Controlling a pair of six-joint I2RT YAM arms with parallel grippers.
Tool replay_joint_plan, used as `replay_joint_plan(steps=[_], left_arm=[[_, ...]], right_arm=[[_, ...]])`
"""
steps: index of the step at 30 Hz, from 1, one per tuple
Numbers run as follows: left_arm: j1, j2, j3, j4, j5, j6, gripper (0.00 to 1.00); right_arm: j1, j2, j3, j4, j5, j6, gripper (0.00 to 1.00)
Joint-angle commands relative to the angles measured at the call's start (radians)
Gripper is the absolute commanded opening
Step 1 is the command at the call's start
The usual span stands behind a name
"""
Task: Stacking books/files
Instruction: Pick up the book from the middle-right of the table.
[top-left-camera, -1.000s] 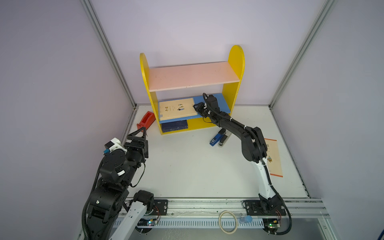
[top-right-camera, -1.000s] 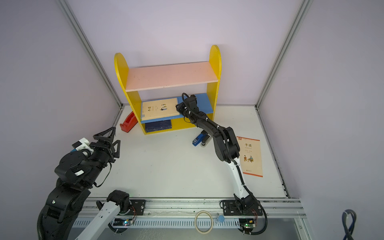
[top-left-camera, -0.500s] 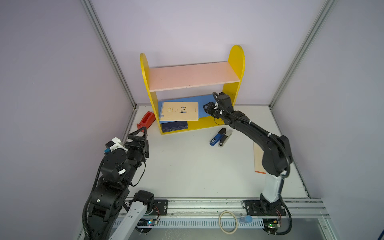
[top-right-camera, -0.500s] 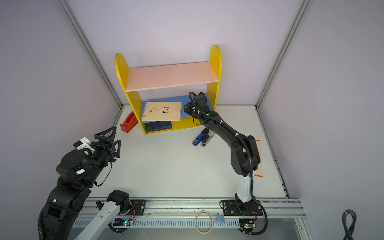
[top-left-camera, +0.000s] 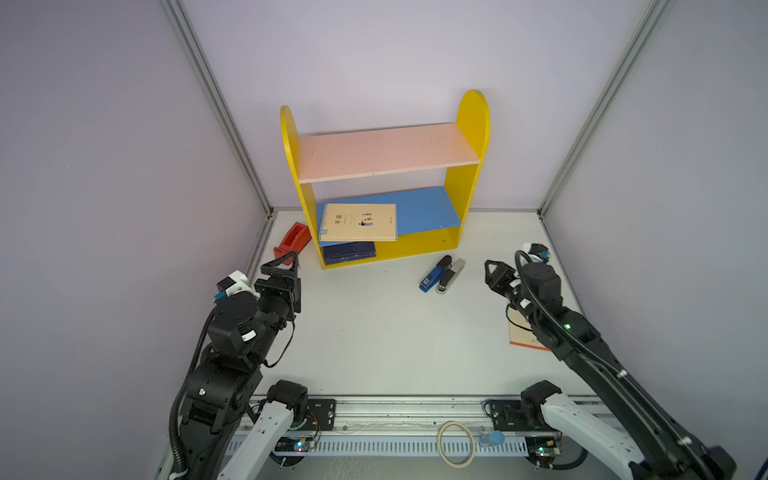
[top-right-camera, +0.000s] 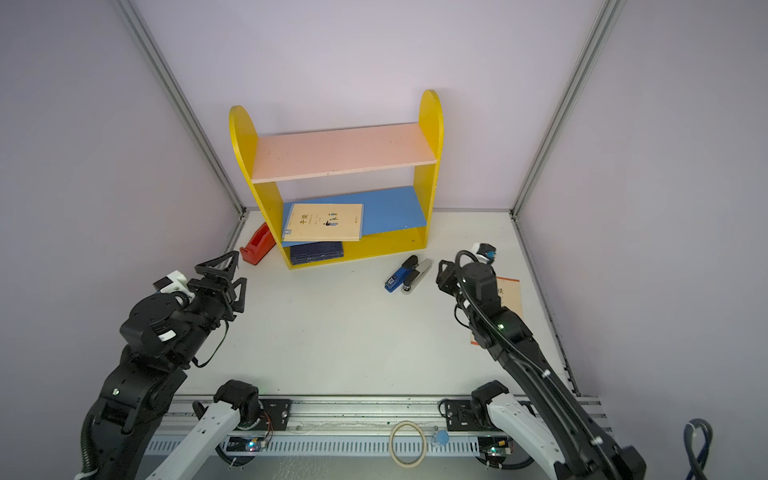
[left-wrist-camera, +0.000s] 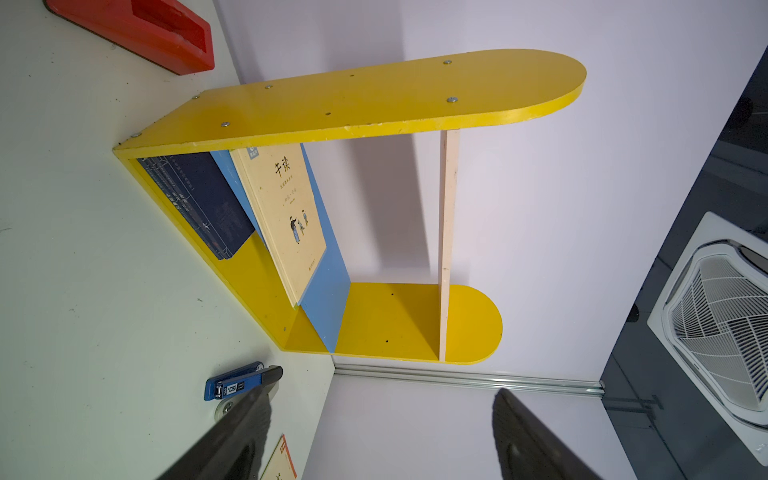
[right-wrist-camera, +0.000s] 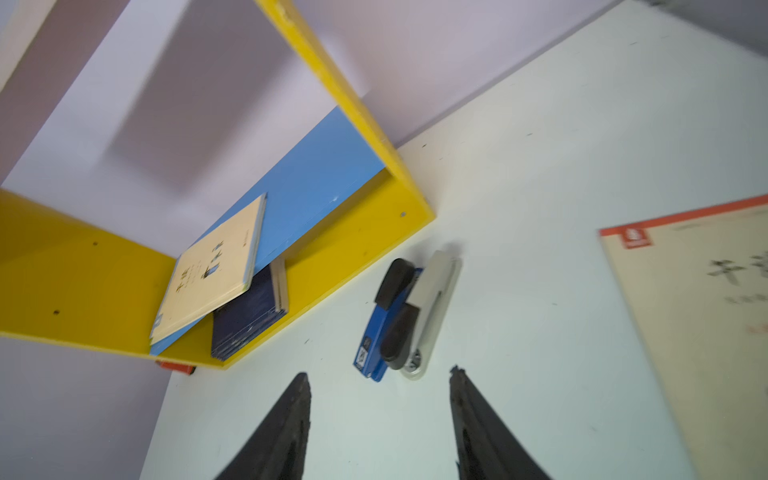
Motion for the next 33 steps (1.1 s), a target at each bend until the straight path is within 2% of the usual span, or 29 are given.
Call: replay_joint_plan(steps=[1,4,6,8,11,12,14,17,20,22,24,26,33], left_arm=[[-0.007,0.041,-0.023,0.102,0.09,0.006,0.85],[-0.077,0.132,-0.027,0.148,0.155,0.012,0.83],[-0.201,0.201,-0.009,0.16,0.129,0.06,0.81],[-0.361,0.266,0.018,0.154,0.051,0.136,0.82],[-0.634,0.366,0.019,0.134,-0.164,0.209,0.86],[-0.703,0.404,-0.001,0.155,-0.212,0.217,0.87],[-0.784,0.488,-0.043,0.23,-0.234,0.225,0.87],[-0.85,0.663,-0.044,0.331,-0.192,0.242,0.87],[-0.921,0.863,0.085,0.302,-0.189,0.302,0.86],[-0.968,0.996,0.224,0.225,-0.203,0.352,0.86],[-0.996,1.113,0.347,0.165,-0.189,0.39,0.86],[-1.004,1.195,0.409,0.171,-0.144,0.411,0.86],[-0.976,1.341,0.437,0.259,-0.031,0.387,0.87]], right_arm=[[-0.045,-0.098,-0.04,-0.214,0.175,0.04,0.57],[-0.134,-0.083,-0.032,-0.289,0.152,0.021,0.63],[-0.234,-0.03,-0.035,-0.292,0.06,-0.003,0.71],[-0.356,0.03,-0.054,-0.249,-0.089,-0.028,0.79],[-0.54,0.135,-0.079,-0.191,-0.249,-0.054,0.84],[-0.598,0.167,-0.083,-0.172,-0.282,-0.068,0.86],[-0.692,0.219,-0.09,-0.151,-0.321,-0.09,0.89],[-0.846,0.288,-0.118,-0.116,-0.39,-0.106,0.9],[-0.962,0.342,-0.129,-0.11,-0.37,-0.127,0.91],[-1.012,0.372,-0.132,-0.109,-0.364,-0.121,0.94],[-1.035,0.411,-0.139,-0.076,-0.383,-0.112,0.96],[-1.043,0.466,-0.132,-0.051,-0.387,-0.103,0.96],[-1.06,0.735,-0.014,-0.037,-0.374,-0.054,0.92]])
